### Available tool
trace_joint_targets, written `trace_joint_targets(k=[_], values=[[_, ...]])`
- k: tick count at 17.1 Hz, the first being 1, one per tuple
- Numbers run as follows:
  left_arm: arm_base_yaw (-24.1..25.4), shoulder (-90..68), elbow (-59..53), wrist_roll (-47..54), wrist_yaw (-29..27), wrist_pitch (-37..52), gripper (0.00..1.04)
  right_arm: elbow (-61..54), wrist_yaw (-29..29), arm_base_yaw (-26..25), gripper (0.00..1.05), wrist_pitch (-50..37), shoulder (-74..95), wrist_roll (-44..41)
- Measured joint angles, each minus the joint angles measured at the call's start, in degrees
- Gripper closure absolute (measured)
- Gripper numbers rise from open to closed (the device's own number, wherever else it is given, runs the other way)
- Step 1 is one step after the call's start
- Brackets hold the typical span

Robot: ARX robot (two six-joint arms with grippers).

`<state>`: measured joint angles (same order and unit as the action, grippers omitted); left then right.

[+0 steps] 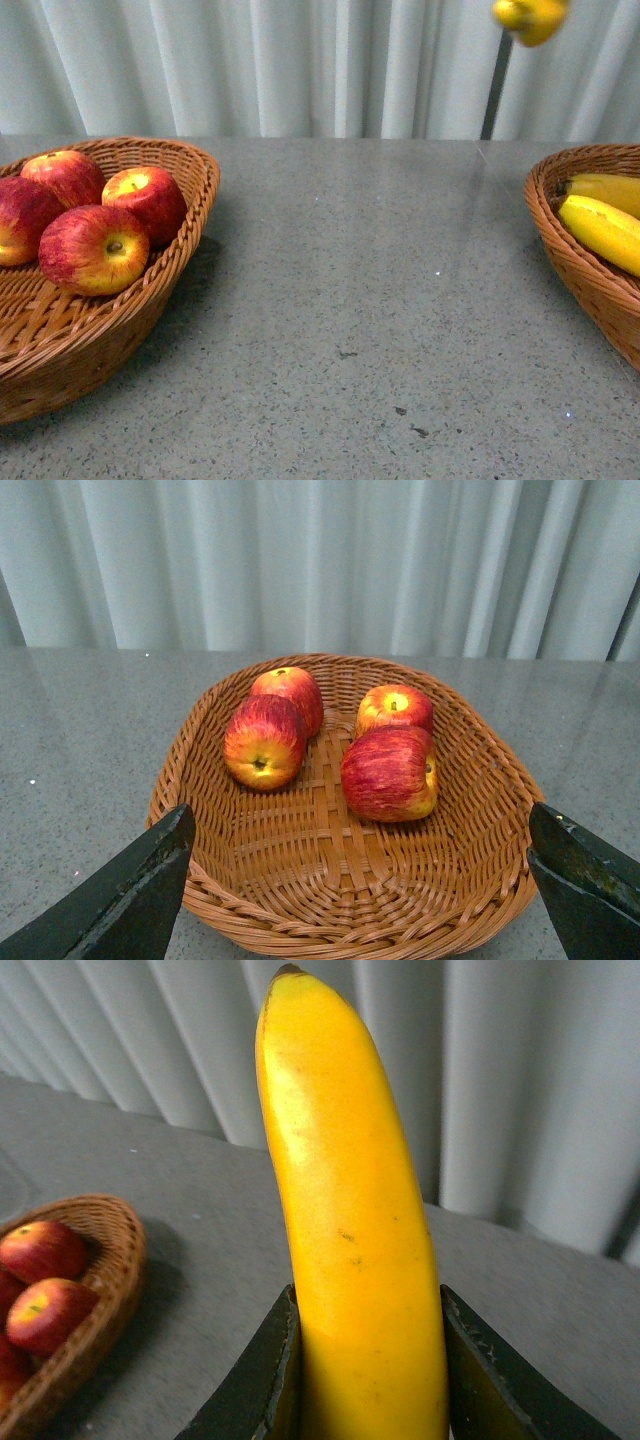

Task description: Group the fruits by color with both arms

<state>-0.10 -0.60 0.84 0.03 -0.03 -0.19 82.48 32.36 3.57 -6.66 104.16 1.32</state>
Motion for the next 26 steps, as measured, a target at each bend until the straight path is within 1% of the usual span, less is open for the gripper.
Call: trace_joint_targets(k=[1, 2, 4, 6, 8, 9, 10, 11, 12, 13, 14, 16, 18, 20, 23, 25, 26], values=[[0.00, 0.00, 0.00, 0.00, 0.02, -0.02, 0.07, -3.48, -0.02, -3.67, 0.73, 1.60, -2.51, -0.50], [0.00, 0.00, 0.00, 0.00, 0.02, 0.00, 0.07, -7.34, -2.62, -7.85, 0.73, 4.13, -4.46, -3.39], [0.00, 0.00, 0.00, 0.00, 0.02, 0.00, 0.07, -15.61, -4.72, -14.40, 0.73, 6.36, -7.19, -11.63], [0.00, 0.00, 0.00, 0.00, 0.02, 0.00, 0.07, -21.94, -5.38, -18.38, 0.73, 6.78, -10.27, -18.95], [0.00, 0.00, 0.00, 0.00, 0.00, 0.00, 0.07, -27.74, -5.35, -20.35, 0.73, 7.56, -14.58, -24.15], [0.00, 0.00, 0.00, 0.00, 0.02, 0.00, 0.07, -30.86, -4.92, -20.31, 0.59, 7.63, -17.35, -26.32], [0.00, 0.00, 0.00, 0.00, 0.00, 0.00, 0.07, -32.02, -3.89, -18.69, 0.35, 5.88, -20.33, -26.27], [0.00, 0.00, 0.00, 0.00, 0.02, 0.00, 0.07, -33.40, -1.57, -16.85, 0.13, 2.34, -24.00, -23.50], [0.00, 0.00, 0.00, 0.00, 0.02, 0.00, 0.07, -33.92, -0.39, -16.50, 0.08, 0.90, -24.98, -22.05], [0.00, 0.00, 0.00, 0.00, 0.00, -0.02, 0.07, -34.71, 0.92, -15.87, 0.05, -1.66, -26.73, -18.91], [0.00, 0.00, 0.00, 0.00, 0.02, 0.00, 0.07, -35.58, 0.85, -15.39, 0.07, -4.83, -28.33, -16.28], [0.00, 0.00, 0.00, 0.00, 0.02, 0.00, 0.07, -36.70, 1.90, -14.69, 0.07, -8.52, -31.34, -11.76], [0.00, 0.00, 0.00, 0.00, 0.02, 0.00, 0.07, -38.21, 3.34, -14.01, 0.07, -12.70, -36.04, -5.53], [0.00, 0.00, 0.00, 0.00, 0.00, 0.00, 0.07, -40.02, 5.09, -13.22, 0.07, -14.01, -40.72, -1.33], [0.00, 0.00, 0.00, 0.00, 0.00, 0.00, 0.07, -43.52, 5.75, -12.39, 0.07, -12.37, -47.12, 2.43], [0.00, 0.00, 0.00, 0.00, 0.02, 0.00, 0.07, -46.18, 5.95, -11.72, 0.07, -9.53, -51.91, 3.87], [0.00, 0.00, 0.00, 0.00, 0.02, 0.00, 0.07, -47.63, 3.58, -11.10, 0.08, -7.61, -54.73, 3.74]])
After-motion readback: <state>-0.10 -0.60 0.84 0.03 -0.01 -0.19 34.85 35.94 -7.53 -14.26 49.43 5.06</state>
